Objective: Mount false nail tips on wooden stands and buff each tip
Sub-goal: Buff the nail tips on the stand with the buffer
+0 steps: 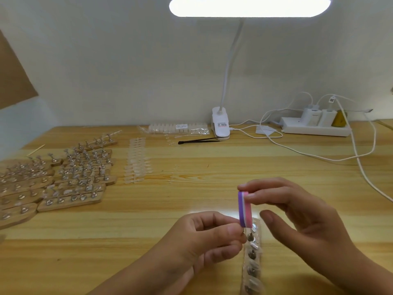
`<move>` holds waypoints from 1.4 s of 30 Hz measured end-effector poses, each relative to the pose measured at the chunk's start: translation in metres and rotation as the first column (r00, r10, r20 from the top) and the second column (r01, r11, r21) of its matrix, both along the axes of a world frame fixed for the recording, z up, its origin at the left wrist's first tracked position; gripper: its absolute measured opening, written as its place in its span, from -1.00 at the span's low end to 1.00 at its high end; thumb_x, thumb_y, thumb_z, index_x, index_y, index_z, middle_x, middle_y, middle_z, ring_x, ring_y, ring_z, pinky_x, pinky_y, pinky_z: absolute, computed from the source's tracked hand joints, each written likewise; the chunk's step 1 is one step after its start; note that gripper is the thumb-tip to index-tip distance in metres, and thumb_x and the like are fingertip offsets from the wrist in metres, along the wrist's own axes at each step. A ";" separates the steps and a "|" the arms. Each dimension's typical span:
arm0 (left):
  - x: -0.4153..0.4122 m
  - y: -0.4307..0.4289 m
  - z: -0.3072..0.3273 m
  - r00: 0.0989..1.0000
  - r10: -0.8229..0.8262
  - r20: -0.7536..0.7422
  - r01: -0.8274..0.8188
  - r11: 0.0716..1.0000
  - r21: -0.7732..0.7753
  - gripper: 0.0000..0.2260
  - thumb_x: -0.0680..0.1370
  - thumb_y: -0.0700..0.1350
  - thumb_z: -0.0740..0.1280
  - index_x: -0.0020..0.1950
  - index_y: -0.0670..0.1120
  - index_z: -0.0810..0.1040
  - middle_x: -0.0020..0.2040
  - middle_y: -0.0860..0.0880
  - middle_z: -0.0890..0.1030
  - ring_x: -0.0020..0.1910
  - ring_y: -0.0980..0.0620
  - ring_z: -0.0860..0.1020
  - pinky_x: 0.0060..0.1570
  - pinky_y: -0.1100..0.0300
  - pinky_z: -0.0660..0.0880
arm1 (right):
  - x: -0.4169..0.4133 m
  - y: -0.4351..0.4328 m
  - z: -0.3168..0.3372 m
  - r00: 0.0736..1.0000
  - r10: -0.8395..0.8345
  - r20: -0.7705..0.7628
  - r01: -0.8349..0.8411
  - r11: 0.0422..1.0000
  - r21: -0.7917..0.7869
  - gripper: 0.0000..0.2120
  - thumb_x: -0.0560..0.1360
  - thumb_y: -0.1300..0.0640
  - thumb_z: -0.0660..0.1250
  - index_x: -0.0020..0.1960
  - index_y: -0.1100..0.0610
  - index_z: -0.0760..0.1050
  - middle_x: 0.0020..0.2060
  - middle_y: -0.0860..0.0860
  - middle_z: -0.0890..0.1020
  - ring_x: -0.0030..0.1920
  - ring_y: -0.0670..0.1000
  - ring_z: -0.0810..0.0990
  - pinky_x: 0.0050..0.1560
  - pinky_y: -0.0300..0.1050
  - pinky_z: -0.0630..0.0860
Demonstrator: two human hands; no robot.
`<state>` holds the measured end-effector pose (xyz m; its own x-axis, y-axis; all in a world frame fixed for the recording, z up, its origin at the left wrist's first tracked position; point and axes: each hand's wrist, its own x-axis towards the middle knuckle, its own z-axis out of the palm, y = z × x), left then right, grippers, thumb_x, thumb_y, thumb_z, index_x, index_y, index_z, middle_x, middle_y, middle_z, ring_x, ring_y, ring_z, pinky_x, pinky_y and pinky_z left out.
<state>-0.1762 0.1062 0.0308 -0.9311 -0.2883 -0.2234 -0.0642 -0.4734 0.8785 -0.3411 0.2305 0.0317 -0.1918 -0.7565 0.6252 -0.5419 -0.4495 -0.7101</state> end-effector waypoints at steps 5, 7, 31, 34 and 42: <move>-0.001 0.001 -0.003 0.999 -0.040 -0.004 0.040 0.999 0.004 -0.59 0.12 0.05 0.69 -0.17 -0.13 0.73 -0.18 -0.11 0.69 -0.29 0.13 0.63 -0.23 0.34 0.56 | 0.004 -0.005 -0.001 0.995 0.064 0.075 -0.069 0.995 0.070 -0.74 0.46 0.18 0.41 0.14 0.19 0.60 0.15 0.01 0.64 0.22 0.08 0.60 0.15 -0.12 0.57; -0.001 -0.001 -0.003 0.999 -0.042 -0.007 0.042 0.999 0.020 -0.59 0.12 0.04 0.69 -0.17 -0.14 0.72 -0.18 -0.12 0.68 -0.31 0.13 0.63 -0.26 0.35 0.56 | 0.005 -0.006 -0.001 0.987 0.040 0.153 -0.053 0.995 0.079 -0.74 0.44 0.15 0.42 0.11 0.18 0.62 0.11 0.01 0.66 0.18 0.05 0.62 0.12 -0.17 0.57; 0.000 -0.006 0.000 0.999 0.040 -0.033 -0.037 0.997 0.070 -0.58 0.08 -0.01 0.71 -0.22 -0.19 0.70 -0.26 -0.13 0.64 -0.38 0.11 0.59 -0.33 0.34 0.57 | 0.013 -0.009 0.000 0.974 0.103 0.203 -0.111 0.993 0.030 -0.78 0.49 0.06 0.43 0.09 0.12 0.61 0.07 0.02 0.65 0.11 0.11 0.64 0.05 -0.14 0.59; -0.001 -0.005 0.000 1.000 0.015 -0.017 -0.014 0.998 0.063 -0.60 0.08 -0.02 0.71 -0.23 -0.18 0.70 -0.25 -0.14 0.65 -0.37 0.11 0.59 -0.33 0.34 0.56 | 0.013 -0.010 -0.001 0.966 0.096 0.239 -0.107 0.994 0.036 -0.79 0.48 0.08 0.42 0.09 0.12 0.61 0.07 0.03 0.66 0.13 0.10 0.64 0.06 -0.14 0.59; -0.002 -0.003 0.000 1.000 0.014 -0.009 -0.013 0.999 0.047 -0.59 0.08 0.01 0.70 -0.21 -0.16 0.71 -0.23 -0.12 0.66 -0.35 0.12 0.60 -0.31 0.34 0.56 | 0.014 -0.009 -0.002 0.964 0.085 0.251 -0.098 0.994 0.038 -0.79 0.46 0.16 0.38 0.07 0.19 0.62 0.07 0.05 0.67 0.13 0.09 0.64 0.05 -0.16 0.58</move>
